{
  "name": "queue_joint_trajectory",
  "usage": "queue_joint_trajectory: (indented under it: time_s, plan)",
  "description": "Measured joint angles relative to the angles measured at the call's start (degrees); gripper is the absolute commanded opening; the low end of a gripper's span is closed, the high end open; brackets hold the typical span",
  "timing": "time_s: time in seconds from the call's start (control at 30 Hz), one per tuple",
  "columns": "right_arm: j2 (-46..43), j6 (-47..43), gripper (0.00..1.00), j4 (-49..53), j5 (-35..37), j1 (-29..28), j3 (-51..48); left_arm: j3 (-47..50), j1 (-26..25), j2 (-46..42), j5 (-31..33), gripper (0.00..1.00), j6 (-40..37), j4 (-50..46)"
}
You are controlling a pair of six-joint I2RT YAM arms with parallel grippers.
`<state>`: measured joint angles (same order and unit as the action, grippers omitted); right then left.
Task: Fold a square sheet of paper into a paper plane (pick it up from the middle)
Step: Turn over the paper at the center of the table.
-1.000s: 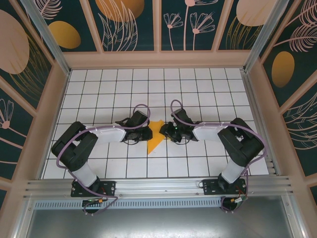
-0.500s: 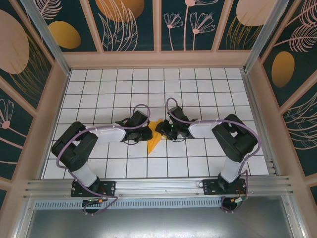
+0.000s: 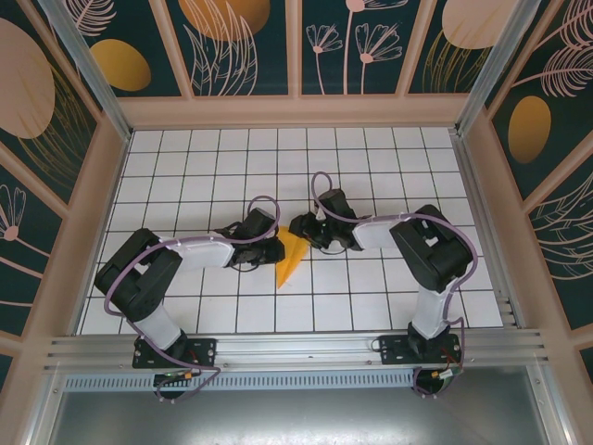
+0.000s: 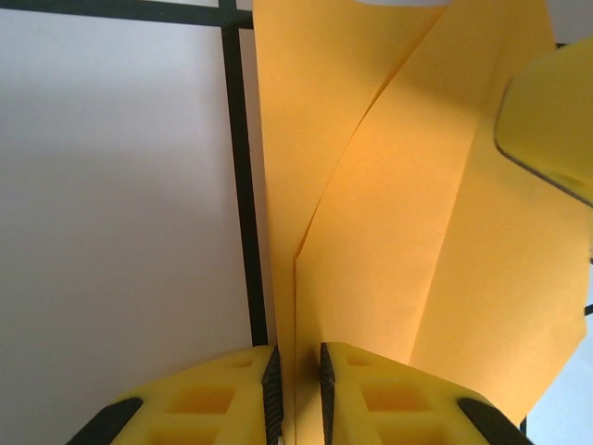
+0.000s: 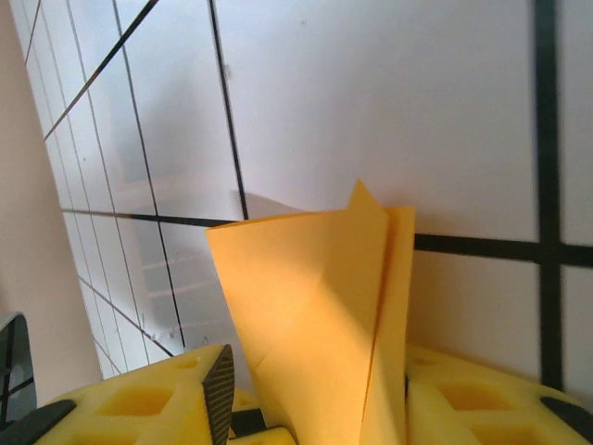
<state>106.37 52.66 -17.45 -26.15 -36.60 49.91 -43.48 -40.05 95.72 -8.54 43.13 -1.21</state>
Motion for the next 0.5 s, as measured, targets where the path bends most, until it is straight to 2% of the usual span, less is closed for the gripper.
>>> queue_joint_trajectory:
  time_s: [0.5]
  plan:
    - [-2.3,0.0,0.37,-4.7,-2.4,-1.2,-6.0,0.4,0.0,-0.2,0.0,0.23,0.7,0.6]
